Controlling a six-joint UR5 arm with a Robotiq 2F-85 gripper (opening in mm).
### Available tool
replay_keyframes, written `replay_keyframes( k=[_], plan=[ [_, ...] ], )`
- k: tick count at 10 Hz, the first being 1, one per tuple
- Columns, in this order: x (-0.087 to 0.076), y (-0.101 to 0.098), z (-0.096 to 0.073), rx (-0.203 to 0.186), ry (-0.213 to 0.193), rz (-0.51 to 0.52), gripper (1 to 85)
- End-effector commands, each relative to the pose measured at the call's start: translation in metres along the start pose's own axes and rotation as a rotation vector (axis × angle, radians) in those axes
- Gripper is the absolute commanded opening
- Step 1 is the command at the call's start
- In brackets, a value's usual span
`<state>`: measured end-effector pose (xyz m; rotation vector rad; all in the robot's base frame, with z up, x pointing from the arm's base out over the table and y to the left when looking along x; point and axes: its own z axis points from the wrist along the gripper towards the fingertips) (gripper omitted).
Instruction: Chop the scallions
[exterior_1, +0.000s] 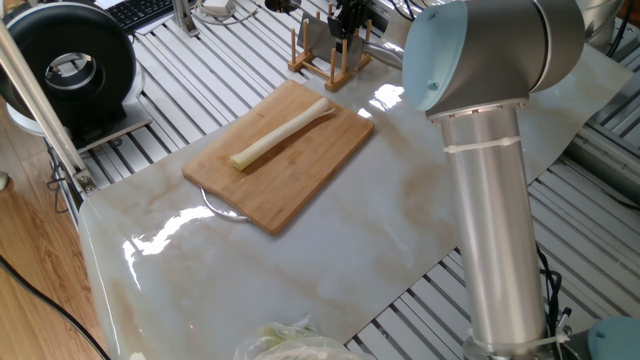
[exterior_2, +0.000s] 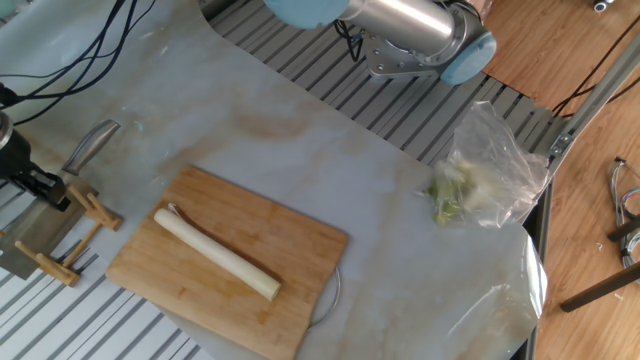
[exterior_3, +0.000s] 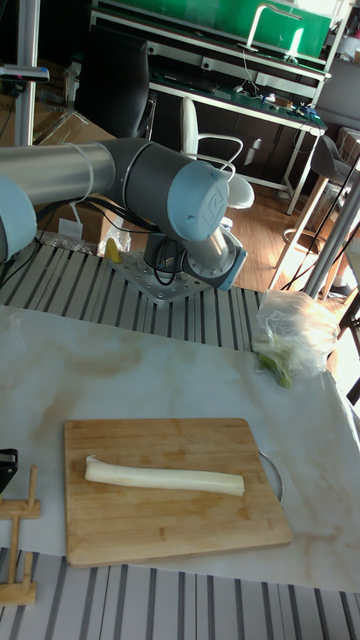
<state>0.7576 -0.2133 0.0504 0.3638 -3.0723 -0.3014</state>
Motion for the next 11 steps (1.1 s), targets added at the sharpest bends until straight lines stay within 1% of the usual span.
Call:
replay_keyframes(
  k=[1, 5, 6, 8, 11],
  plan=[
    [-0.0014, 0.0018, -0.0019, -0.012, -0.009, 0.001, 25.0],
    [0.0007, -0.0009, -0.0052, -0.022, -0.006, -0.004, 25.0],
    [0.0008, 0.0009, -0.0052, -0.03, -0.006, -0.002, 25.0],
    [0.0006, 0.0005, -0.0048, -0.03, -0.006, -0.002, 24.7],
    [-0.0001, -0.0026, -0.0053, -0.02, -0.009, 0.003, 23.3]
  ],
)
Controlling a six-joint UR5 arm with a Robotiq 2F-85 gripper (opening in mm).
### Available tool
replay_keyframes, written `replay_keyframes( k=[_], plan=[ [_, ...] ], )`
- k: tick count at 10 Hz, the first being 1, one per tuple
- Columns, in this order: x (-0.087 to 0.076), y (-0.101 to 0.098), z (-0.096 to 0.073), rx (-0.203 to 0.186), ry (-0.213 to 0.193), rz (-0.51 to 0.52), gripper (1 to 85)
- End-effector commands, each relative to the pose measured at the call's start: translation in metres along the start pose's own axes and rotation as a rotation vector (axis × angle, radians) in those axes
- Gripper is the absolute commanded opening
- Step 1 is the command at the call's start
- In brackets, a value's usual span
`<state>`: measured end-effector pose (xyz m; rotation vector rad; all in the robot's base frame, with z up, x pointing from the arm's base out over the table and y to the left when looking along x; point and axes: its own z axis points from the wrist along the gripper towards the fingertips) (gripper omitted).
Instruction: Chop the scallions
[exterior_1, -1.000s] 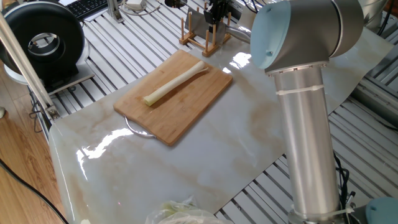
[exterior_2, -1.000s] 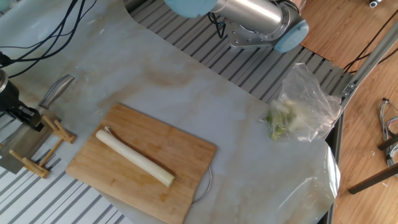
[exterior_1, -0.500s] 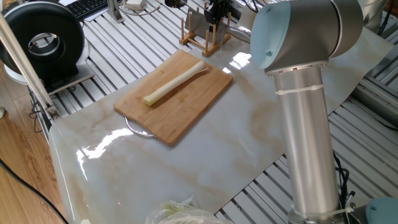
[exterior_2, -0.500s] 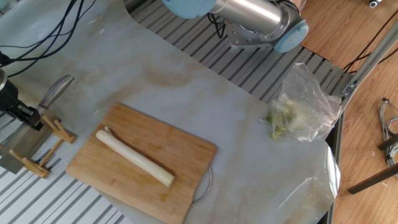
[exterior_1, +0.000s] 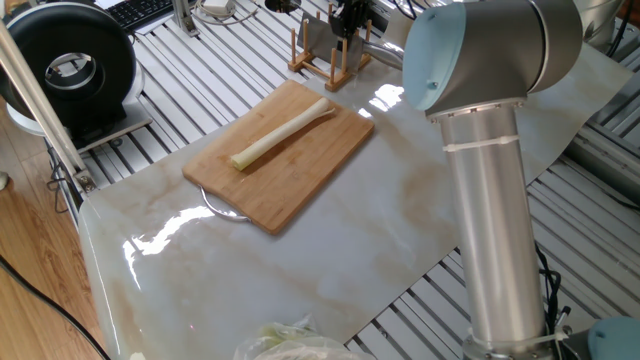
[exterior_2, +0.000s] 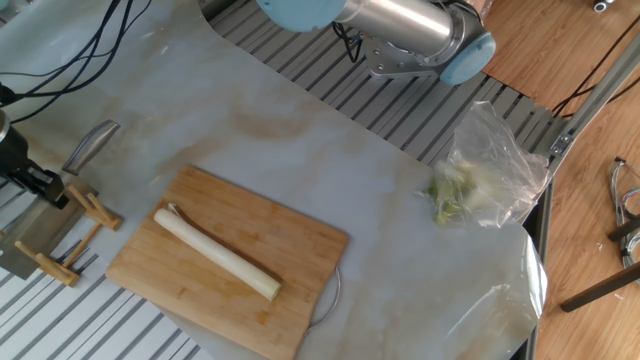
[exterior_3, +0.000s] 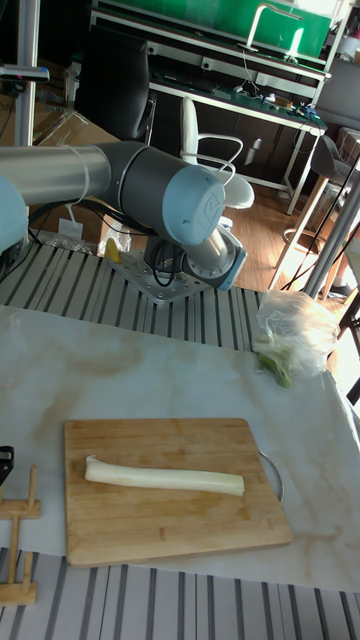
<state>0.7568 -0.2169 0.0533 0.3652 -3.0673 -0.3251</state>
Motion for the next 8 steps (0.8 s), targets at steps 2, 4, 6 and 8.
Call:
replay_keyframes(
  k=[2, 4, 6, 8],
  plan=[
    [-0.0029, -0.001, -0.0021, -0.001, -0.014, 0.016, 23.3],
    [-0.0047, -0.0009, -0.0028, 0.0, -0.021, 0.02, 23.0],
    [-0.0065, -0.001, -0.0032, 0.001, -0.027, 0.025, 23.0],
    [-0.0078, -0.0007, -0.003, 0.0, -0.032, 0.031, 22.0]
  ],
)
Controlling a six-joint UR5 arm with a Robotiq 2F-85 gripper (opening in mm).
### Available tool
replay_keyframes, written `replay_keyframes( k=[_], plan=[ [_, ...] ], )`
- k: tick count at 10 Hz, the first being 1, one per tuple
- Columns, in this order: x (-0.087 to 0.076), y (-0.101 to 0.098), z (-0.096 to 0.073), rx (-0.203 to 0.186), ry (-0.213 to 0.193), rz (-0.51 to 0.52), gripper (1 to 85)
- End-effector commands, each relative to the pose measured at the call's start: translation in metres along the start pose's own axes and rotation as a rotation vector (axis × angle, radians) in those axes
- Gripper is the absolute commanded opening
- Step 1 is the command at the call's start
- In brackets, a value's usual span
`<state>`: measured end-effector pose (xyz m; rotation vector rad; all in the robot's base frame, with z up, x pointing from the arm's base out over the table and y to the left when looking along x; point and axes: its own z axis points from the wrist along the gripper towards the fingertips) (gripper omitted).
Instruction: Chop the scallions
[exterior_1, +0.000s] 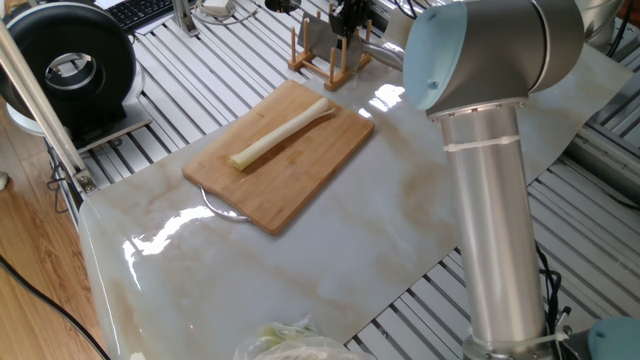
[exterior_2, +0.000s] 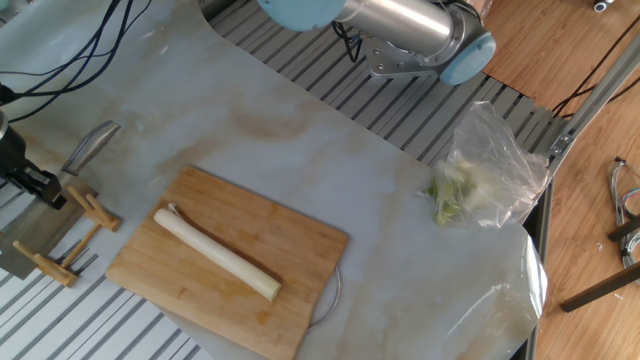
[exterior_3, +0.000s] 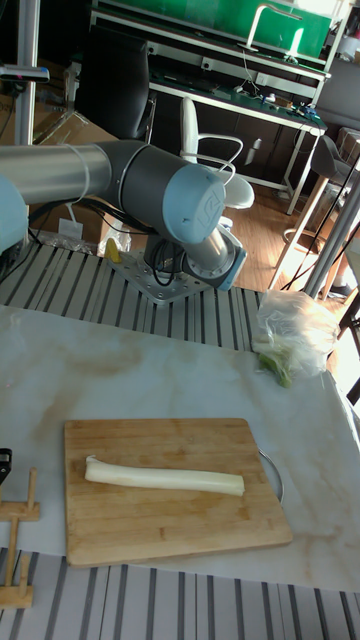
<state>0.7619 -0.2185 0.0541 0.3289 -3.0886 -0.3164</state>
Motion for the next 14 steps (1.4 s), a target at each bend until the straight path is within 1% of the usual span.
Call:
replay_keyframes(
  k=[1, 3, 4, 5, 8, 10, 11, 12, 13, 14],
  plan=[
    [-0.003, 0.003, -0.001, -0.01, -0.015, 0.012, 19.0],
    [-0.003, 0.003, -0.002, -0.007, -0.013, 0.025, 9.3],
    [-0.003, 0.002, -0.004, 0.005, -0.009, 0.033, 6.7],
    [-0.003, 0.004, -0.007, 0.008, -0.005, 0.041, 1.3],
    [-0.005, 0.006, -0.01, 0.014, -0.009, 0.048, 1.3],
    [-0.004, 0.007, -0.016, 0.017, -0.008, 0.046, 1.3],
    [-0.005, 0.005, -0.02, 0.032, -0.016, 0.037, 1.3],
    [-0.009, -0.001, -0.024, 0.063, -0.035, 0.026, 1.3],
    [-0.011, -0.003, -0.027, 0.08, -0.041, 0.021, 1.3],
    [-0.015, -0.009, -0.033, 0.114, -0.052, 0.008, 1.3]
  ],
)
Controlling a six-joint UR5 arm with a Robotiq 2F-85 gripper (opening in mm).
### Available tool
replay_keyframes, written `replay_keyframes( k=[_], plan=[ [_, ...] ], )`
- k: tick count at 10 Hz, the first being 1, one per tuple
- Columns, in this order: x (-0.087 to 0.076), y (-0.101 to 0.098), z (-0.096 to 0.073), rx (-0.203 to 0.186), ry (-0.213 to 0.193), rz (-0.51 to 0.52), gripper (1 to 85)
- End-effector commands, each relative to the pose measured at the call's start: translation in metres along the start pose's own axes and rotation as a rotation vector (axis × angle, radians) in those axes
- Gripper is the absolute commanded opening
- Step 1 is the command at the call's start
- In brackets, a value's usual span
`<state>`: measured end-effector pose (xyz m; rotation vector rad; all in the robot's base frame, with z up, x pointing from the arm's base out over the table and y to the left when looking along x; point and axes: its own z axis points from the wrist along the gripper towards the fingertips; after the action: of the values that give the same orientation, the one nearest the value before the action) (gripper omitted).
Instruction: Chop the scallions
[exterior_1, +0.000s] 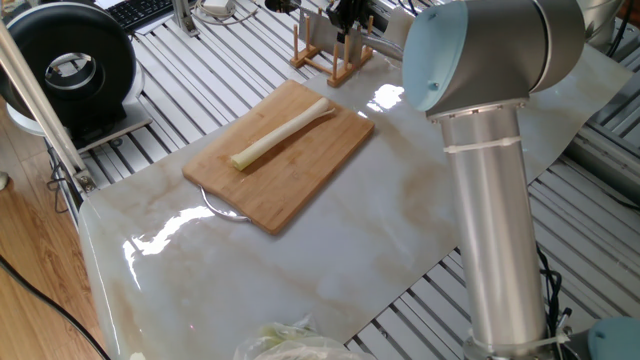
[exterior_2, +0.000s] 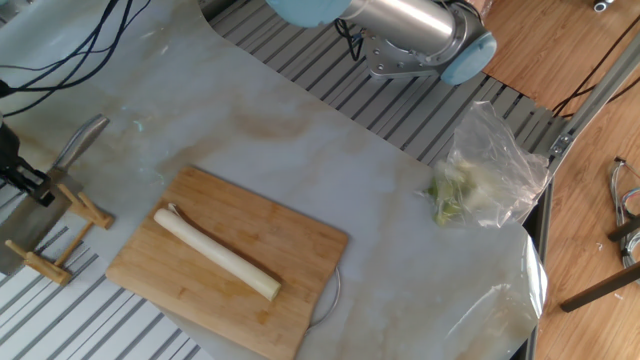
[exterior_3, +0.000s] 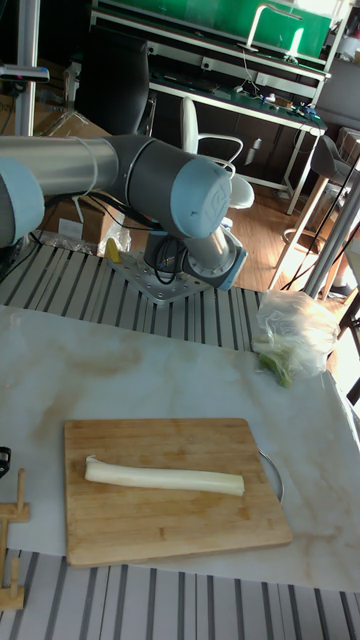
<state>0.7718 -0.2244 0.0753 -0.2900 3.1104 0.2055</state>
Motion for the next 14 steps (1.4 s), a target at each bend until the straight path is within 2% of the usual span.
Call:
replay_keyframes(
  k=[1, 2, 6, 9, 11, 13, 14],
  plan=[
    [-0.009, -0.008, -0.016, 0.057, -0.033, -0.022, 1.3],
    [-0.008, 0.0, -0.024, 0.044, -0.03, -0.018, 1.3],
    [-0.005, 0.002, -0.052, 0.097, -0.045, -0.031, 1.3],
    [0.004, 0.014, -0.068, 0.1, -0.041, 0.013, 1.3],
    [0.021, 0.021, -0.074, 0.107, -0.01, -0.008, 1.3],
    [0.03, 0.033, -0.085, 0.126, -0.003, 0.016, 1.3],
    [0.035, 0.048, -0.091, 0.104, 0.002, 0.043, 1.3]
  ],
)
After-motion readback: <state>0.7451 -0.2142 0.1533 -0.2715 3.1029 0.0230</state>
